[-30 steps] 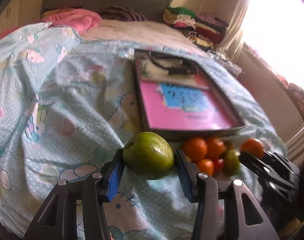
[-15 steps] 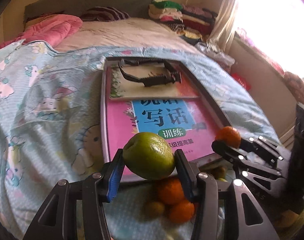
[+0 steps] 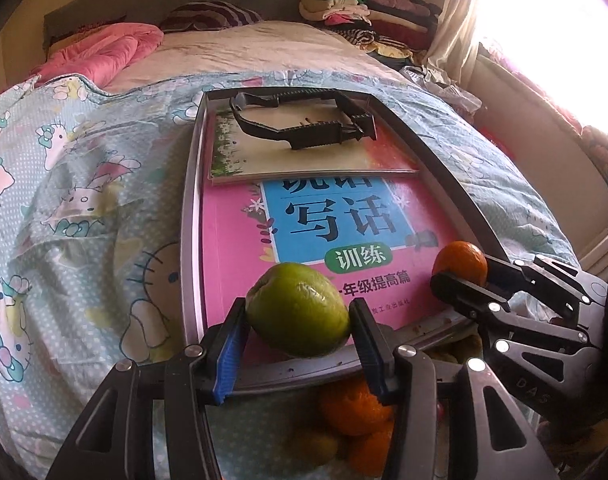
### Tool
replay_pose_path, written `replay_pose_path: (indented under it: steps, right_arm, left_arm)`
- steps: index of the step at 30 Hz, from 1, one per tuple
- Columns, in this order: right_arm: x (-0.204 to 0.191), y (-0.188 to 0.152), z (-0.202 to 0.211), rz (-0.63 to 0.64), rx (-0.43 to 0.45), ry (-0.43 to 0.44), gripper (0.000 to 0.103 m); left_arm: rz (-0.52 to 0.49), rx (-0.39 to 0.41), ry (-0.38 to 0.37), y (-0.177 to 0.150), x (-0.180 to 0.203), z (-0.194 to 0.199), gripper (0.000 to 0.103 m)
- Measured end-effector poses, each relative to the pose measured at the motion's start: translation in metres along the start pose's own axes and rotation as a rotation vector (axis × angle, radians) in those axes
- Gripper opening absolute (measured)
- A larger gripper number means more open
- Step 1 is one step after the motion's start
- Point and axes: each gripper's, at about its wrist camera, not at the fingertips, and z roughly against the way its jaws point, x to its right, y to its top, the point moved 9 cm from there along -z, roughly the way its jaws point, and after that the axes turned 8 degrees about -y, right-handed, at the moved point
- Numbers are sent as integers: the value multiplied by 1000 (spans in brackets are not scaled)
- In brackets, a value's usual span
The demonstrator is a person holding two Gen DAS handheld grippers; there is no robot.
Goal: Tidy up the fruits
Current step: 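Carry the lime and orange into the tray and open both tools, then withdraw both open tools from the tray back toward the fruit cluster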
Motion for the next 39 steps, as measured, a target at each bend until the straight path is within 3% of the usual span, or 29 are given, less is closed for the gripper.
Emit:
replay_pose_path:
  steps: [16,22,27,39]
  right_arm:
    - [-8,0,30,-12,99,9,59]
    - [-11,-4,39,-17,115,8,63]
    - [-10,-6,45,-41,124,9,64]
    - [-5,-11,71,-63,170,10,67]
  left_arm:
    - [7,12,-2,-3,0,6,52]
    - [8,20,-12,-4,2,13,57]
    - [1,34,-7,-5,6,22,68]
    - [-7,95,-27,1,18,50,76]
